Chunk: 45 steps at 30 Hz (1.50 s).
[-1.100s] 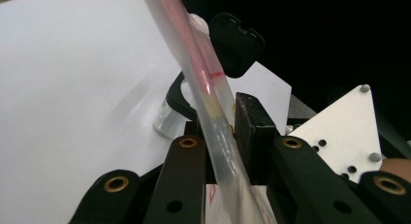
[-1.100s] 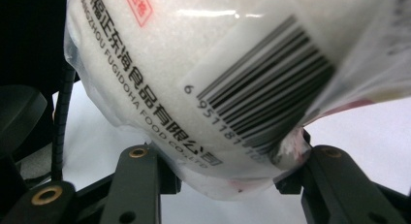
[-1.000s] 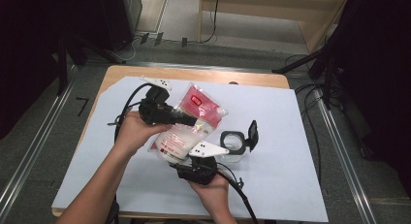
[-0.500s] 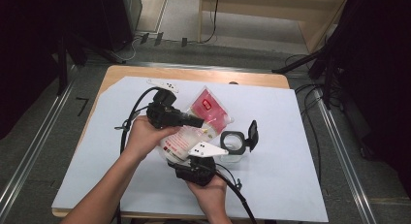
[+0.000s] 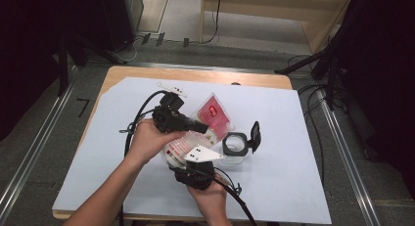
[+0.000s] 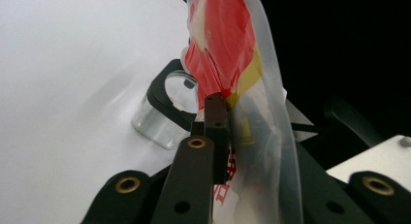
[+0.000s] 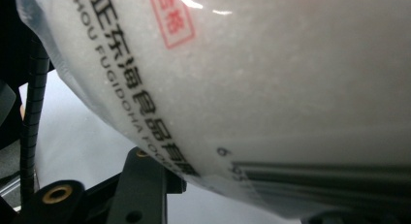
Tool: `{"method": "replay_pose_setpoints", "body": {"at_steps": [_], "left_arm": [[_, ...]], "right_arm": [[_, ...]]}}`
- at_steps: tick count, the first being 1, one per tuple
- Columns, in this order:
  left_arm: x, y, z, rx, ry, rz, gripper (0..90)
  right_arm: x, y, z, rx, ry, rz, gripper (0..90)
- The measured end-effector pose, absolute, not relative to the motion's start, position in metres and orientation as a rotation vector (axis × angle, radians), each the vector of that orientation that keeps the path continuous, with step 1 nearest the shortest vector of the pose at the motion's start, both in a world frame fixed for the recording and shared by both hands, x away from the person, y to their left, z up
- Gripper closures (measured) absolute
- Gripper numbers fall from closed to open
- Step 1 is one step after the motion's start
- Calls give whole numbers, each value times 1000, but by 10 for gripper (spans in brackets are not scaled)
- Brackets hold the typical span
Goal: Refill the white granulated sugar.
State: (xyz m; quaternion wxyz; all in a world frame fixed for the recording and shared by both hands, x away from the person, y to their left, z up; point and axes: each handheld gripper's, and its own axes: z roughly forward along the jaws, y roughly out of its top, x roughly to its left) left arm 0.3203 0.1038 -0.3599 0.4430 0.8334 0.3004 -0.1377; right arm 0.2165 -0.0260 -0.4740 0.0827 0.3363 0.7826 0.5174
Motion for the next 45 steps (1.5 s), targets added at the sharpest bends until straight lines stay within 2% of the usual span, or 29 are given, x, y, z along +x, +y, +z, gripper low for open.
{"method": "replay_pose_setpoints", "body": {"at_steps": [3,9,15,20,24,36,39,45], "left_arm": [[317,99,-359,2135,709,-320,812],[313,89,-359,2192,717,-323,819],[314,87,-360,2196,741,-351,819],[315,85,-362,2195,742,-348,801],[315,89,-359,2169,752,-364,753],[309,91,-346,2233,725,-277,830],[309,88,-348,2230,708,-259,872],[310,86,-345,2187,718,-271,880]], "right_arm": [[215,-24,-475,997,2356,1582,610],[211,-18,-474,968,2380,1560,610],[211,-17,-474,988,2375,1582,581],[212,-19,-476,1021,2370,1603,617],[214,-21,-480,1081,2360,1652,622],[212,-25,-484,1080,2337,1651,620],[210,-24,-482,1048,2342,1653,612],[209,-24,-475,1002,2331,1679,586]]}}
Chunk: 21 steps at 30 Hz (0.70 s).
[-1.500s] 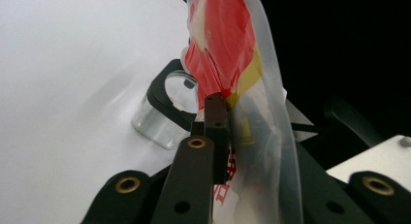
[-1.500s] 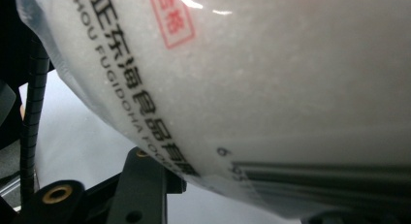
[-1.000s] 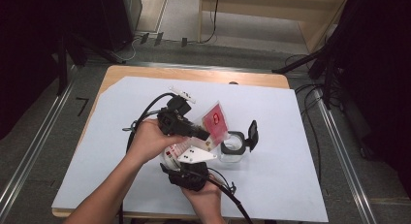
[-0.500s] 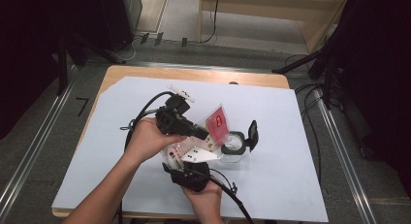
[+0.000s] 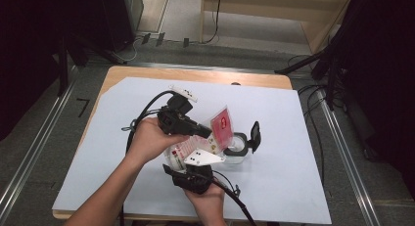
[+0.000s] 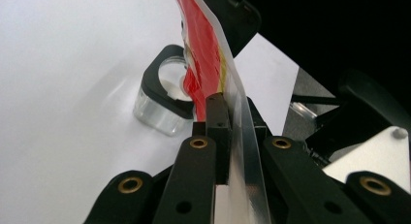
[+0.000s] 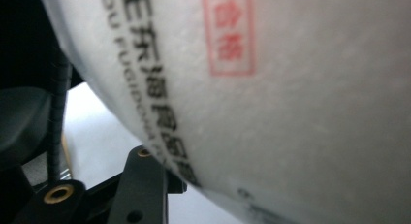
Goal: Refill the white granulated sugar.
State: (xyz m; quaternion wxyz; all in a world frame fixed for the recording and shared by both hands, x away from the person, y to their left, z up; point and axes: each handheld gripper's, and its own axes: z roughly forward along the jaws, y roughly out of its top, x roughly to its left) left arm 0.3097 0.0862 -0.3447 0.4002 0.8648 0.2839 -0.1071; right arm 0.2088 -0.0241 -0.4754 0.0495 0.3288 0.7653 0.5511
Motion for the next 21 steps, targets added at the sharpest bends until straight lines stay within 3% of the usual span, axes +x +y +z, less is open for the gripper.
{"method": "replay_pose_setpoints", "body": {"at_steps": [4,11,21], "left_arm": [[309,81,-344,2178,728,-255,874],[313,77,-347,2158,738,-275,856],[308,77,-340,2162,724,-269,773]], "right_arm": [[211,-24,-473,1020,2331,1687,549],[217,-27,-471,1091,2334,1680,612],[219,-33,-467,1156,2303,1780,617]]}}
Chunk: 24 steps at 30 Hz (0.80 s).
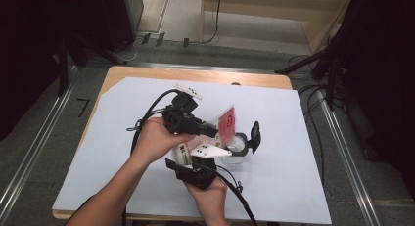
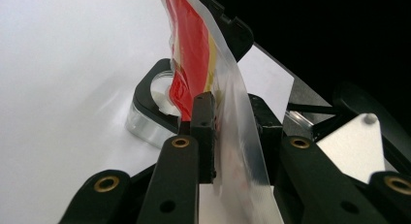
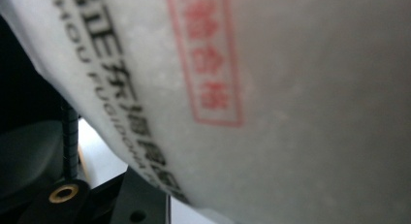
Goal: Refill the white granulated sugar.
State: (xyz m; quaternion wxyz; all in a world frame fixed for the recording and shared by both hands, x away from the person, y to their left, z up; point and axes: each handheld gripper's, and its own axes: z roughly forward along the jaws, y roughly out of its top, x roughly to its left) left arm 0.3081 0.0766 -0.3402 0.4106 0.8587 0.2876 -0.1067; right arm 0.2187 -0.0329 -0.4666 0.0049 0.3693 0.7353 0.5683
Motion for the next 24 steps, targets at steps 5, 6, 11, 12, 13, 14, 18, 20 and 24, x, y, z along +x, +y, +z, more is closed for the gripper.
{"method": "replay_pose_setpoints", "body": {"at_steps": [5,6,11,12,13,14,18,20,24], "left_arm": [[305,78,-338,2183,687,-235,792],[305,77,-339,2190,692,-216,834],[307,77,-340,2188,706,-234,862],[307,77,-340,2195,708,-237,863],[308,77,-340,2188,716,-242,865],[308,78,-340,2183,719,-247,868],[308,78,-339,2180,730,-238,868],[308,78,-339,2181,727,-238,868],[308,77,-339,2191,724,-226,868]], "right_arm": [[217,-34,-465,1163,2287,1798,616],[217,-34,-465,1170,2287,1801,616],[217,-34,-465,1159,2287,1776,607],[217,-33,-466,1148,2289,1770,603],[217,-33,-466,1136,2292,1769,599],[215,-32,-465,1110,2297,1745,592],[215,-29,-464,1085,2300,1719,566],[215,-28,-463,1078,2306,1704,562],[215,-27,-463,1067,2312,1656,604]]}}
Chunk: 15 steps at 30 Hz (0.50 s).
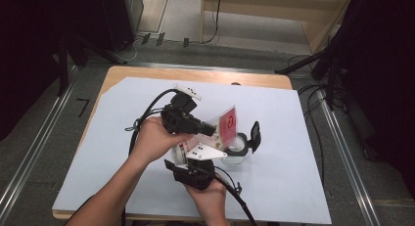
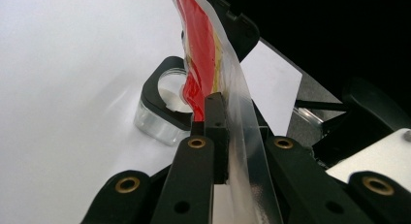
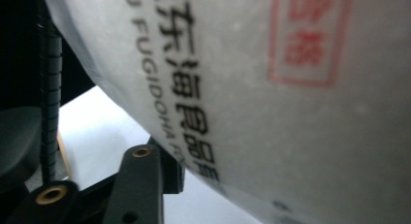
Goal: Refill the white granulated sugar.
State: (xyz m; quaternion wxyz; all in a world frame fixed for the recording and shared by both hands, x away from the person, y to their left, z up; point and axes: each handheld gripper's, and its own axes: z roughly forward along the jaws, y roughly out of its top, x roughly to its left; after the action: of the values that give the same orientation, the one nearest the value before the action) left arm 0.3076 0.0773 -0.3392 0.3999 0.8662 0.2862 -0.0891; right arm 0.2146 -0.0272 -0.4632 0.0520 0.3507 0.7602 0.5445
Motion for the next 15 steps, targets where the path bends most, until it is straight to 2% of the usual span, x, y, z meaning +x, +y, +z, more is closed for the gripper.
{"method": "replay_pose_setpoints", "body": {"at_steps": [15], "left_arm": [[306,73,-336,2172,714,-225,861]], "right_arm": [[213,-28,-456,1103,2306,1674,612]]}}
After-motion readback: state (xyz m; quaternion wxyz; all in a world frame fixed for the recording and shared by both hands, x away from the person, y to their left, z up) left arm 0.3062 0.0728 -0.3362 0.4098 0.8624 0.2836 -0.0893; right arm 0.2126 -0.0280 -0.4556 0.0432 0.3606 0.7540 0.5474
